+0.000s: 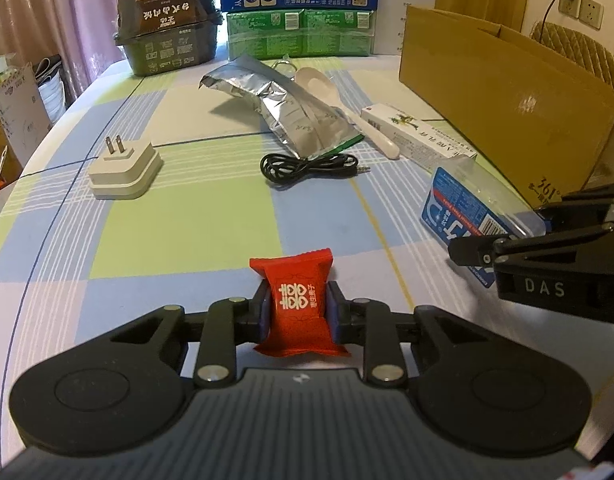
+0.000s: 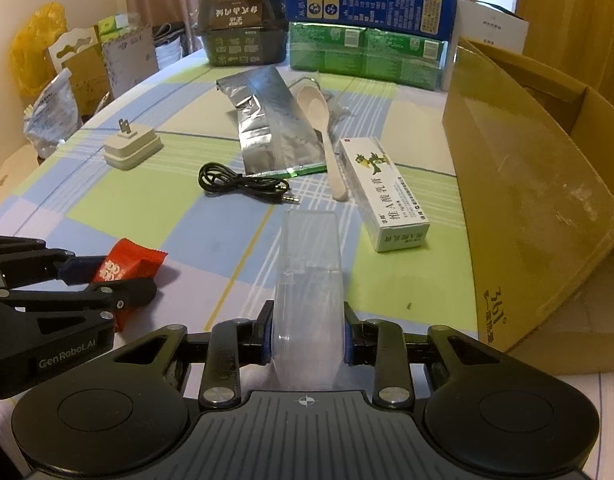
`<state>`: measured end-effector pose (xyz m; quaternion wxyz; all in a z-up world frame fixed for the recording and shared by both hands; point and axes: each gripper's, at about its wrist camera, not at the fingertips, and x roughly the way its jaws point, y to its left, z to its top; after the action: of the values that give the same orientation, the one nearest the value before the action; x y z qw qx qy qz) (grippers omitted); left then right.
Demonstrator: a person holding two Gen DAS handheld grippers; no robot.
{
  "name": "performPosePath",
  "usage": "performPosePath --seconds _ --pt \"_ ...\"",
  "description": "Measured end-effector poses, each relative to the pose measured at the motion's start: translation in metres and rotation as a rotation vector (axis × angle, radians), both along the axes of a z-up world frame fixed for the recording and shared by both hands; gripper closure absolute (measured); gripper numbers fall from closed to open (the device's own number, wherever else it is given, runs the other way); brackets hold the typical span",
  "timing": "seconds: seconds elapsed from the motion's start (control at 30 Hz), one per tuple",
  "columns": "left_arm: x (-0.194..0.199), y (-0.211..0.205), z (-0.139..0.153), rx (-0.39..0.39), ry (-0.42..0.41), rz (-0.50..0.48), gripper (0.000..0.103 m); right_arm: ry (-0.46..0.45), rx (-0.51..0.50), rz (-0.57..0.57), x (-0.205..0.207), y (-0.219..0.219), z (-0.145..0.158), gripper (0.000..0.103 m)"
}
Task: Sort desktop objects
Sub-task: 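Carry the case and candy packet into the cardboard box and release both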
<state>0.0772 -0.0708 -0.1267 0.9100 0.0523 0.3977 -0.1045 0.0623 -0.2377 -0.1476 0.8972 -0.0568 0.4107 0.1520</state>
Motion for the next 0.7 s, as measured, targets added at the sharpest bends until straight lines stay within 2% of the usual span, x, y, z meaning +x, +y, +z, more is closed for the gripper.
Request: performPosePath --seconds 0.33,0.7 --pt "-0.012 -0.009 0.019 -0.048 -0.01 -0.005 0.081 -0.064 0.019 -0.04 -0.018 -0.008 0.023 0.075" --pt "-0.041 -0.042 0.064 -0.08 -0.023 -0.039 0.081 -0.154 0.038 -0.086 -0.047 -0.035 0.089 0.075"
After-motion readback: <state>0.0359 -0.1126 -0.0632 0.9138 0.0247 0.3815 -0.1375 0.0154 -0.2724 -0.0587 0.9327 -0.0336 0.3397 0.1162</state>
